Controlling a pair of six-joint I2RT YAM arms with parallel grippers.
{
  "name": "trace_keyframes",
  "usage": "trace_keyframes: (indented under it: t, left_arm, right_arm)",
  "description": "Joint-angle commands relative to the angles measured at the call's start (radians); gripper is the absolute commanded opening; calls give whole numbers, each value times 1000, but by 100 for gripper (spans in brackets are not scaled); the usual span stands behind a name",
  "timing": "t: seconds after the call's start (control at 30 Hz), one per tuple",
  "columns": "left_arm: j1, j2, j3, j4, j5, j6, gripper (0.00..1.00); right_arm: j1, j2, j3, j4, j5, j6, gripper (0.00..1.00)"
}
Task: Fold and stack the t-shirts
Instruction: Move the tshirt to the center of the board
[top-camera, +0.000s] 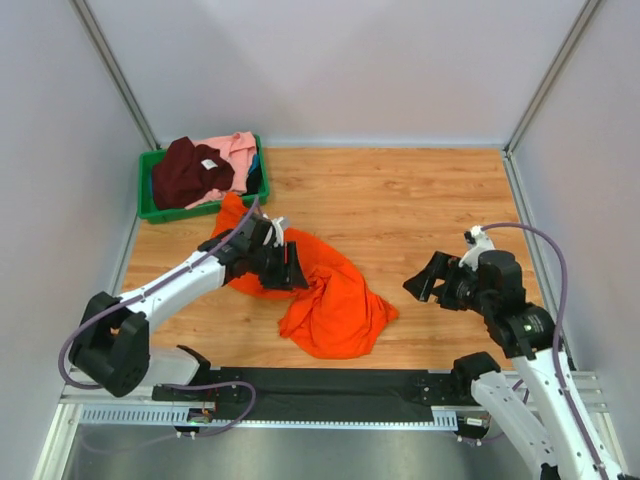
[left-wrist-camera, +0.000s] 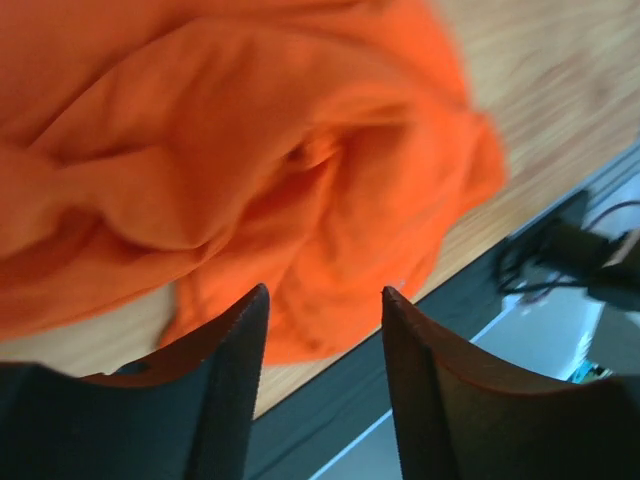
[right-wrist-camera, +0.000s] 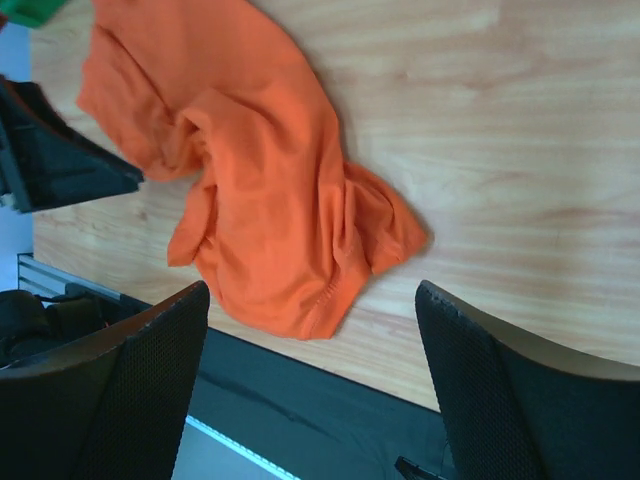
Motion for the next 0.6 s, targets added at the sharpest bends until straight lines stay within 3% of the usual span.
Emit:
trace_keyframes:
  t: [0.0,0.17,0.33,0.4,0.43,0.57]
  left_arm:
    - [-1,-105,3,-62,-12,22,60]
    - [1,-170,-43,-173,-211,39,65]
    - [22,-168,-106,-179,-248,13,65]
    - [77,-166,-123,-176,-230,-11,65]
    - [163,-173,-150,-167,-207,-17,65]
    - [349,-228,-203,-121,-162,-40,66]
  right_arm:
    - [8,76,-71,63,-45,60,84]
    - [141,171,-191,190,6,158,74]
    - [466,335,-154,290,182,201,70]
    - [564,444,-119,331,233,204,69]
    - [588,482,-107,342,239,203,69]
    - [616,675,-64,330,392,221,70]
